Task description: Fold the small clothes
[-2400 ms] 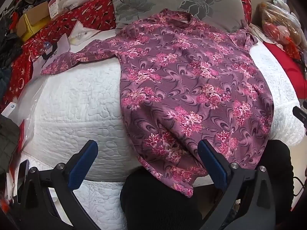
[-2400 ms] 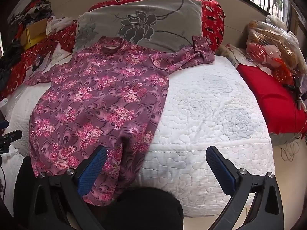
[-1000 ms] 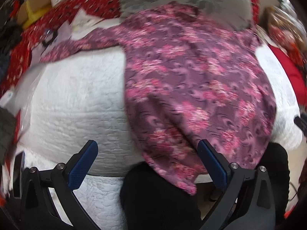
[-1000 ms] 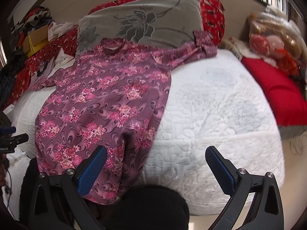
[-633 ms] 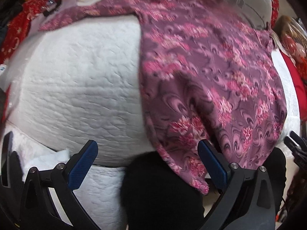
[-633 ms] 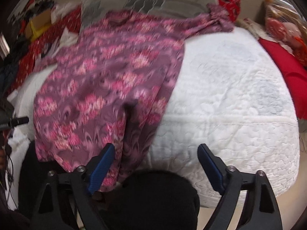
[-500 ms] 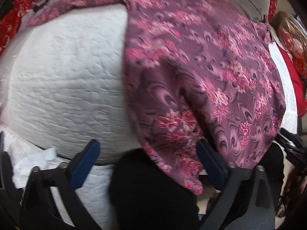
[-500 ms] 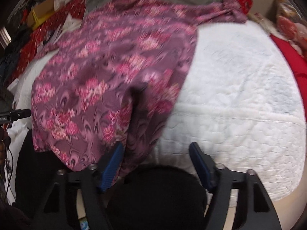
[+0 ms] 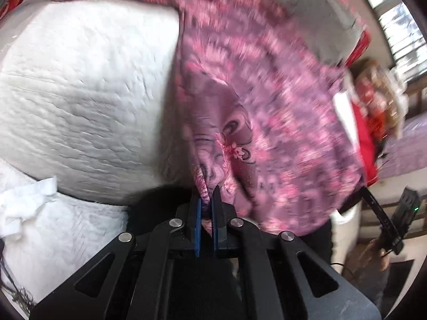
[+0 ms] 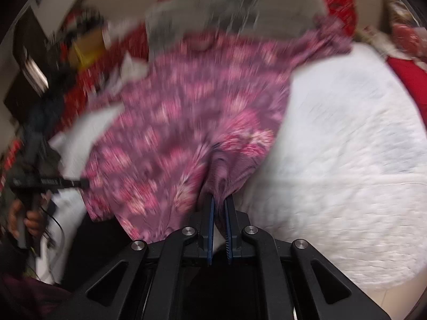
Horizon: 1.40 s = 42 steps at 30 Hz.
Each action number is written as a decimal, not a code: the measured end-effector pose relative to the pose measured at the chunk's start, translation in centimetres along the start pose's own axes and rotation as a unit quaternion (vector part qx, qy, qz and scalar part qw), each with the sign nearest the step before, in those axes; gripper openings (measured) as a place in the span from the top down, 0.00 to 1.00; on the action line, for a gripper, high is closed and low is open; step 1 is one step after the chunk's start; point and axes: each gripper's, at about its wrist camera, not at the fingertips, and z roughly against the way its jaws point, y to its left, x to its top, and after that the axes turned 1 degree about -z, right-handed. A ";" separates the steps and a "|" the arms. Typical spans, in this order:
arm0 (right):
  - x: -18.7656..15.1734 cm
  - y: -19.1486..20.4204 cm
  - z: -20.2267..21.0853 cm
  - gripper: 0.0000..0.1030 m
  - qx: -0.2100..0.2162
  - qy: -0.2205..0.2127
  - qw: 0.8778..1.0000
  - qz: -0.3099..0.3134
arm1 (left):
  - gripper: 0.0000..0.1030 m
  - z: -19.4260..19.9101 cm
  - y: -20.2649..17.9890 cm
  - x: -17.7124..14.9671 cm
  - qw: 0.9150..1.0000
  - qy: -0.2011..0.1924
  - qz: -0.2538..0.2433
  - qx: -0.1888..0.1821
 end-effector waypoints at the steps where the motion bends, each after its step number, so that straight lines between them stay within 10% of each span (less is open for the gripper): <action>1: 0.2 -0.5 1.8 0.97 0.005 -0.018 1.000 -0.011 | 0.96 1.7 0.0 -0.1 1.000 -0.014 0.001 -0.010; 6: 0.4 -2.8 6.6 0.99 -0.004 -0.064 0.997 -0.051 | 0.96 2.8 1.0 0.2 1.000 -0.031 0.004 0.005; 16: -3.0 -9.1 1.2 0.91 -0.031 0.012 0.982 -0.183 | 0.94 -0.1 5.9 -1.4 0.997 0.027 0.069 0.035; 19: -3.0 -10.2 0.4 0.70 -0.023 0.013 0.978 -0.206 | 0.82 -0.2 4.9 -0.6 0.998 0.019 0.062 0.023; 22: -2.5 -10.0 -0.7 0.69 -0.034 0.013 0.978 -0.203 | 0.63 -1.3 1.9 0.9 0.999 0.016 0.026 0.029; 37: 20.1 -19.2 -4.2 0.44 -0.134 -0.127 0.960 -0.212 | 0.49 -12.1 -8.4 11.6 0.988 -0.016 -0.097 0.122; 42: 28.0 -22.3 -9.9 0.38 -0.175 -0.132 0.954 -0.202 | 0.28 -13.2 -8.9 11.8 0.987 -0.027 -0.113 0.115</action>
